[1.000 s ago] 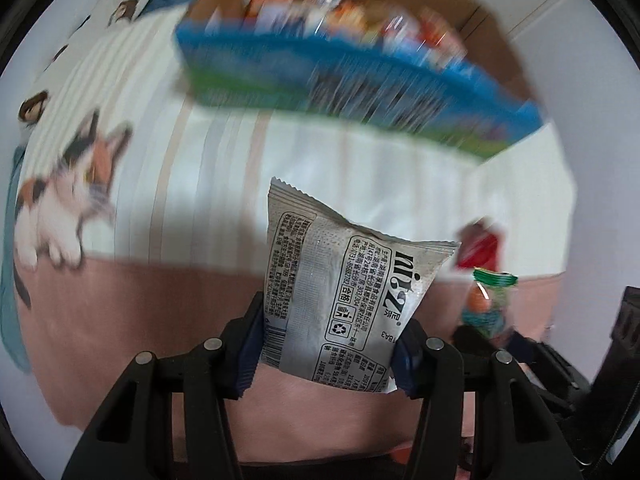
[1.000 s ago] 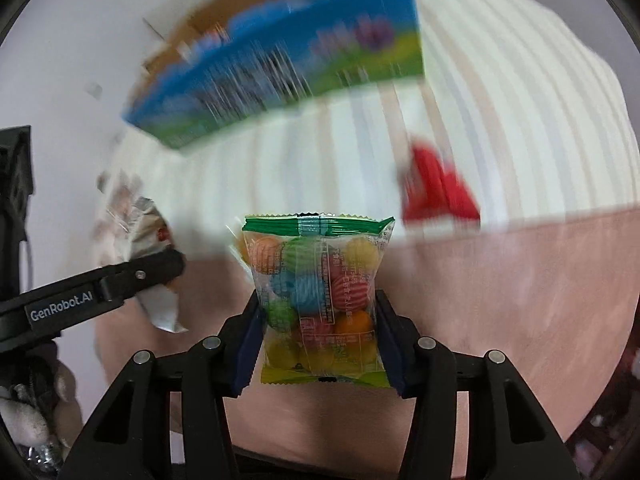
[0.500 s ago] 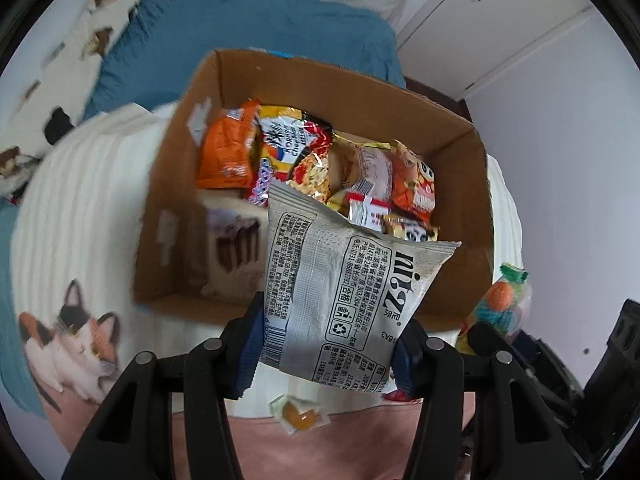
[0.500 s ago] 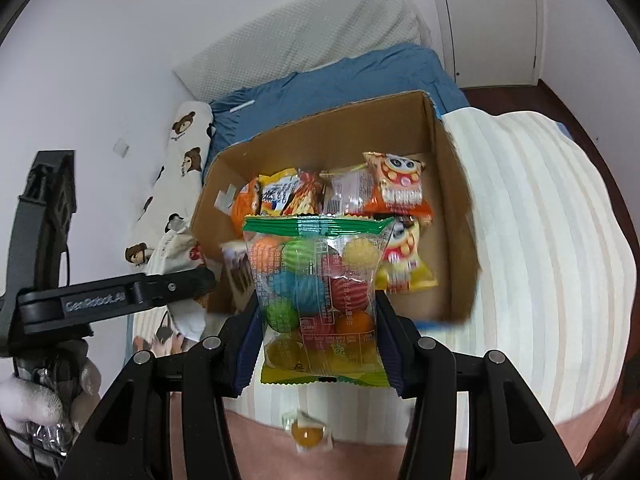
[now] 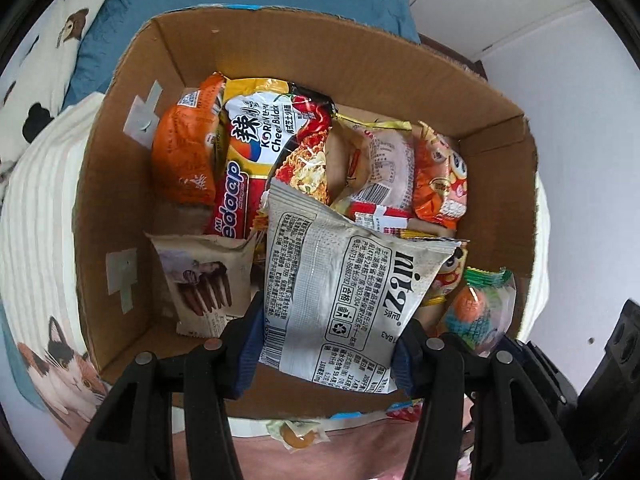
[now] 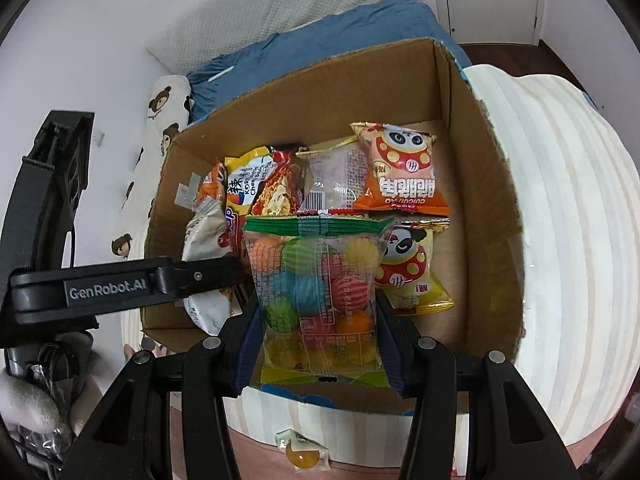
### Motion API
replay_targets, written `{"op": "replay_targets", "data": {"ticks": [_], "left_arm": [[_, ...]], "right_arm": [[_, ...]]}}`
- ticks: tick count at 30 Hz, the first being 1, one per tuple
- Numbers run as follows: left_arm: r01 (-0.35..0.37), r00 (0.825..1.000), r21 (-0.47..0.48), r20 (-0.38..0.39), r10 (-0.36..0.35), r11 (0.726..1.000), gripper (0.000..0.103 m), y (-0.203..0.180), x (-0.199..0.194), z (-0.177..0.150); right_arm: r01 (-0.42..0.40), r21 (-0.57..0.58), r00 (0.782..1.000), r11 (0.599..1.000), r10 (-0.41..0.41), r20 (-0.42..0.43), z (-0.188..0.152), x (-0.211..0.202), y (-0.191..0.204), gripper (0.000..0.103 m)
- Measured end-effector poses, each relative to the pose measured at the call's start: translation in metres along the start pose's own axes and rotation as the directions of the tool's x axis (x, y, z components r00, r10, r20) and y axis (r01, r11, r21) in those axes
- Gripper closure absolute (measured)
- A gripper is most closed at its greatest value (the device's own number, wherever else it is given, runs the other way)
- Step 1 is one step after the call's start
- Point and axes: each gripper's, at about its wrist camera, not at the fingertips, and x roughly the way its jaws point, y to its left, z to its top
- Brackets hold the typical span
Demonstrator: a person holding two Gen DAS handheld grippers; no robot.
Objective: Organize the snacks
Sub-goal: 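Lift both bags and carry them over the cardboard box, then lower both bags into the box and open both grippers, then grasp the orange candy with the left gripper while the right grasps the red pack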
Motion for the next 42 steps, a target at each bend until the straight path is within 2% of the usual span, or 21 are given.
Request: {"op": "replay_targets", "data": {"ticks": [1,2,3,4,5,13,18,21,27,31,39,42], "left_arm": [[-0.010,1.000,0.004,-0.004,0.010,1.000,0.050,-0.001,0.003,0.001],[-0.016,1.000,0.010,-0.007,0.016,1.000,0.042,-0.002,0.004,0.000],[-0.018,1.000,0.012,-0.007,0.018,1.000,0.026,-0.002,0.005,0.000],[-0.026,1.000,0.019,-0.001,0.026,0.999,0.018,-0.003,0.005,-0.001],[-0.035,0.999,0.022,0.007,0.035,0.999,0.011,-0.004,0.005,-0.001],[-0.040,0.998,0.027,0.048,0.039,0.999,0.011,-0.003,-0.011,-0.006],[-0.092,0.985,0.049,0.150,0.084,0.995,0.011,-0.005,-0.042,-0.026],[-0.126,0.964,0.060,0.244,0.108,0.990,0.011,-0.007,-0.064,-0.041],[-0.190,0.907,0.066,0.395,0.149,0.980,0.011,-0.009,-0.099,-0.083],[-0.197,0.875,0.059,0.460,0.149,0.979,0.011,-0.008,-0.116,-0.116],[-0.211,0.827,0.063,0.544,0.143,0.976,0.011,-0.008,-0.143,-0.174],[-0.216,0.816,0.064,0.560,0.144,0.974,0.011,-0.008,-0.149,-0.191]], "right_arm": [[-0.007,0.006,1.000,1.000,0.007,-0.016,0.000,0.004,0.000,0.046],[-0.002,0.010,0.999,1.000,0.003,-0.032,0.002,0.009,-0.001,0.038],[0.013,0.002,0.999,1.000,-0.012,-0.044,0.004,0.014,-0.001,0.030],[0.031,-0.005,0.998,1.000,-0.031,-0.046,0.005,0.015,0.000,0.015],[0.043,-0.016,0.998,0.999,-0.044,-0.046,0.005,0.016,0.001,0.009],[0.119,-0.024,0.992,0.993,-0.119,-0.029,0.007,0.008,-0.004,0.006],[0.153,-0.041,0.988,0.987,-0.152,0.023,0.000,-0.015,0.000,0.006],[0.183,-0.056,0.982,0.982,-0.179,0.065,-0.009,-0.032,0.003,0.006],[0.210,-0.076,0.968,0.975,-0.196,0.158,-0.036,-0.069,0.011,0.006],[0.209,-0.085,0.958,0.974,-0.186,0.218,-0.057,-0.097,0.017,0.006],[0.204,-0.117,0.936,0.972,-0.159,0.315,-0.103,-0.144,0.033,0.006],[0.201,-0.121,0.928,0.972,-0.149,0.343,-0.117,-0.158,0.037,0.006]]}}
